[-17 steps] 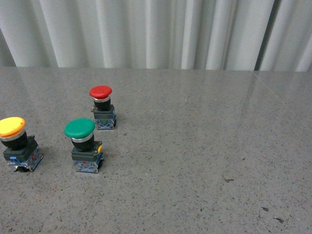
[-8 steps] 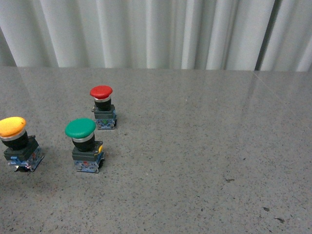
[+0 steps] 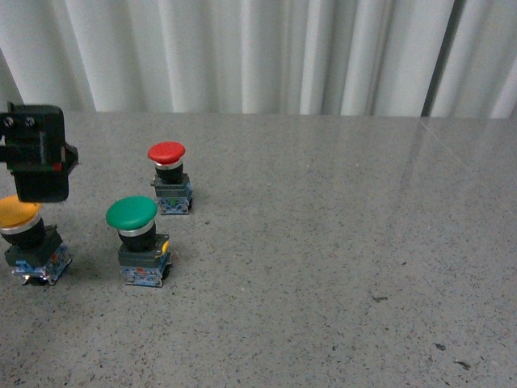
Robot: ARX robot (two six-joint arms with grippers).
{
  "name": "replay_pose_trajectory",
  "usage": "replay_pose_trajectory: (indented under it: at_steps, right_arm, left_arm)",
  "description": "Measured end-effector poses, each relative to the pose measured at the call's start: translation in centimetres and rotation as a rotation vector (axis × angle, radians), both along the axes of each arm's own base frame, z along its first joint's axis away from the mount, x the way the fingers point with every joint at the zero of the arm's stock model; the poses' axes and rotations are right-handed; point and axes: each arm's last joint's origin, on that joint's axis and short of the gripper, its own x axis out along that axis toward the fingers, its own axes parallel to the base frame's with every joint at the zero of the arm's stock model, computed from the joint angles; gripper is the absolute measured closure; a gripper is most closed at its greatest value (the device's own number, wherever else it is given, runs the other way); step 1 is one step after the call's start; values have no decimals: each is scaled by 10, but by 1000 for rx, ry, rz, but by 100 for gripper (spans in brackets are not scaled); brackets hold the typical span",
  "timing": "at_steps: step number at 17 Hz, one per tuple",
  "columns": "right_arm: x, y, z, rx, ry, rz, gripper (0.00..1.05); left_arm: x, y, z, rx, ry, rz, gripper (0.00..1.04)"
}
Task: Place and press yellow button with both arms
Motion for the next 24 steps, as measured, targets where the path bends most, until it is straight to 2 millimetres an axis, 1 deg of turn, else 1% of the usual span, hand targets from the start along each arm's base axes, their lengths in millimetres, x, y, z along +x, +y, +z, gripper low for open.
replay_pose_trajectory:
  at_steps: [1,3,5,6,9,10,12,13,14,15,16,17,18,19,20,21,22,23,24]
  right_arm:
    - [0,0,0,0,0,0,6]
    - [0,0,0,0,0,0,6]
    - [0,0,0,0,0,0,6]
    - [0,0,0,0,0,0,6]
    - [0,0,0,0,0,0,6]
    - [0,0,0,0,0,0,6]
    - [0,0,0,0,0,0,6]
    - [0,0,0,0,0,0,6]
    - [0,0,0,0,0,0,6]
    - [0,0,0,0,0,0,6]
    - [0,0,0,0,0,0,6]
    - [0,0,0,0,0,0,6]
    - [0,0,0,0,0,0,6]
    - [0,0,0,0,0,0,6]
    - [0,0,0,0,0,0,6]
    - [0,0,0,0,0,0,6]
    - [0,0,0,0,0,0,6]
    - [0,0,0,0,0,0,6]
    - [0,0,0,0,0,0,6]
  left_arm:
    - [-4,1,-9,7,23,7,7]
    - [-8,2,-18,7,45,4,7]
    - [-8,3,-26,6,68,-1,7]
    - [-9,3,-33,9,91,-2,7]
    - [-11,3,-35,11,91,-5,7]
    - [-11,3,-35,18,89,-5,17]
    - [-11,3,-34,27,85,-9,33]
    - [-13,2,-30,40,74,-13,48]
    - [-15,1,-25,49,62,-10,59]
    - [-19,1,-17,54,46,-10,67]
    - [-21,-2,-8,63,24,-11,69]
    - [-24,-7,8,68,-21,-23,69]
    - [-26,-14,29,65,-85,-38,70]
    - [-29,-24,52,52,-156,-65,70]
    - [-31,-38,76,30,-230,-103,70]
    - [-29,-55,94,6,-278,-142,70]
    - [-25,-72,100,-24,-297,-175,70]
    - [-19,-86,100,-52,-286,-202,70]
    - [-10,-106,90,-84,-240,-225,70]
